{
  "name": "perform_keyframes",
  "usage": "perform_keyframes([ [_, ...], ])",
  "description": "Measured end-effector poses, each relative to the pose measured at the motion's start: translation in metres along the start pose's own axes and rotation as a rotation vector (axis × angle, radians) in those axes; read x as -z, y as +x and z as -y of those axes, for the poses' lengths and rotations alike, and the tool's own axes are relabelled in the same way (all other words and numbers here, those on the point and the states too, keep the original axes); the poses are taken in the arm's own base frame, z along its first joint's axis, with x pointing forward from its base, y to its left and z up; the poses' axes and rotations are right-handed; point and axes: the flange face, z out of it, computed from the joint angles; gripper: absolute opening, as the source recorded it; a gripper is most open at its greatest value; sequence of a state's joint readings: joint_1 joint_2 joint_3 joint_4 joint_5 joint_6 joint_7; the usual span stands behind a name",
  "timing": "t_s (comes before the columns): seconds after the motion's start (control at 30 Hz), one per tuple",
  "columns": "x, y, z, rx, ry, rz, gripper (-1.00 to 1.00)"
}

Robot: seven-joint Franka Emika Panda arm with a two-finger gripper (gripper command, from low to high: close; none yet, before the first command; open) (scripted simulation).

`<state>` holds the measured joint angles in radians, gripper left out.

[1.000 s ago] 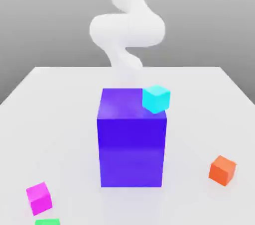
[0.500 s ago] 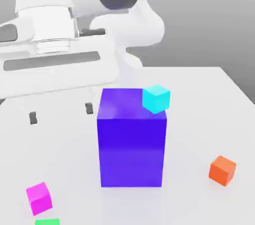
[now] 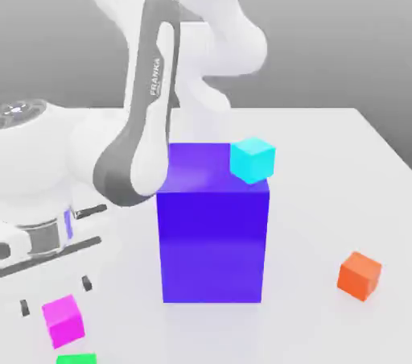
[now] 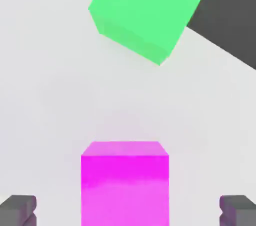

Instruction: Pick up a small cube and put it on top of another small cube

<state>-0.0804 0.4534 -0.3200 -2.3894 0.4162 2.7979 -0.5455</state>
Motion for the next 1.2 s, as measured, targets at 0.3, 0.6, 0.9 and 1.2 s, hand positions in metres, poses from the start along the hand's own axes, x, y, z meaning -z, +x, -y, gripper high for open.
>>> perform_keyframes([
  [0.3,0.000,0.000,0.000,0.001,0.001,0.002,-1.00],
  [0.6,0.076,0.048,0.032,-0.119,0.006,0.005,-1.00],
  [0.9,0.044,0.088,0.069,-0.216,0.003,0.003,1.00],
  [1.2,0.087,0.089,0.069,-0.216,0.002,0.002,1.00],
])
